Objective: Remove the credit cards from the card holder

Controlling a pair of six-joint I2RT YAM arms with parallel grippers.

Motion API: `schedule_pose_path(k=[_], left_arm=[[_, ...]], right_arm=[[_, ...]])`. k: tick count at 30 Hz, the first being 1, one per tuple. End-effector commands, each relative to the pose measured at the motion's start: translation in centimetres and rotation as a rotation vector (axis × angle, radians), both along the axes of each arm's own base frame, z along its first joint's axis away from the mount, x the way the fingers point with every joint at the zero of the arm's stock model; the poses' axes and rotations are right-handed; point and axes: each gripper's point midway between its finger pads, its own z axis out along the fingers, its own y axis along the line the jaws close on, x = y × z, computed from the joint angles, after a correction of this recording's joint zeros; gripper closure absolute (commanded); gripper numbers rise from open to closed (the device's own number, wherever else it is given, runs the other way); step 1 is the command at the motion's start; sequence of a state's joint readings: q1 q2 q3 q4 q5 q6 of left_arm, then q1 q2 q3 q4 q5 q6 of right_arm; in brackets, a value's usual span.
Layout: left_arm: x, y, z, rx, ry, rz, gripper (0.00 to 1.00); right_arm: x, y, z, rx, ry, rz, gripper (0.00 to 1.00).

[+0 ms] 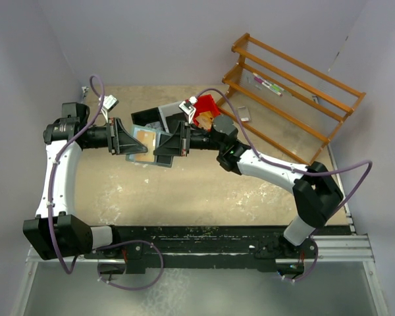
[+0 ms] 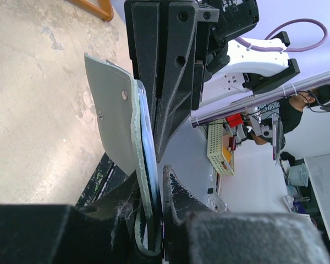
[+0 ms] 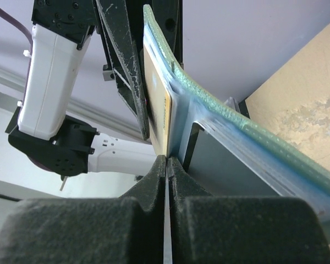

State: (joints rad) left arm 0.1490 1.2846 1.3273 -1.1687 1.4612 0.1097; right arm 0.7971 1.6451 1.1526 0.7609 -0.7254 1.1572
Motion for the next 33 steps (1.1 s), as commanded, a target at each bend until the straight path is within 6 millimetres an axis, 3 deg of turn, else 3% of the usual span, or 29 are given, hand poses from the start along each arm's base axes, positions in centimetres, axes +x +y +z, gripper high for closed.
schedule_pose_path(k=[1,9,16,19,23,27,30,33], left_arm=[[-0.4,-0.3,1.3,-0.017,-0.057,-0.025,0.79],[-0.6,-0.3,1.8,-0.031,-0.069,-0.032,0.85],[-0.8,-0.4,2.0,-0.037,-0.074,-0.035,0.94],[-0.9,-0.4,2.0,-0.041,-0.075,-0.037,0.95],[-1.0,-0.4,2.2,-0.046,-0.078,-0.040,0.95],[-1.1,-0.4,2.4,-0.045,-0.082,-0.040,0.94],[-1.1,-0.4,2.4,-0.044,-0.084,-0.040,0.93],[-1.2,-0.4,2.4,-0.044,-0.081,-0.039,0.88]], right_arm=[[0.9,-1.0,2.6,0.088,-0.058,-0.045,1.00],[1.1,-1.3,1.2,0.047,-0.047,-0.070,1.00],[1.0,-1.2,2.2,0.060,-0.069,-0.053,1.00],[1.1,-0.9,2.6,0.073,-0.061,-0.042,0.83],[1.4,-0.4,3.3,0.115,-0.055,-0.029,0.79],[1.5,-0.2,3.5,0.137,-0.047,-0.017,0.83],[1.3,-0.2,3.3,0.138,-0.038,-0.006,0.98],[0.8,-0.5,3.3,0.149,-0.030,0.016,1.00]])
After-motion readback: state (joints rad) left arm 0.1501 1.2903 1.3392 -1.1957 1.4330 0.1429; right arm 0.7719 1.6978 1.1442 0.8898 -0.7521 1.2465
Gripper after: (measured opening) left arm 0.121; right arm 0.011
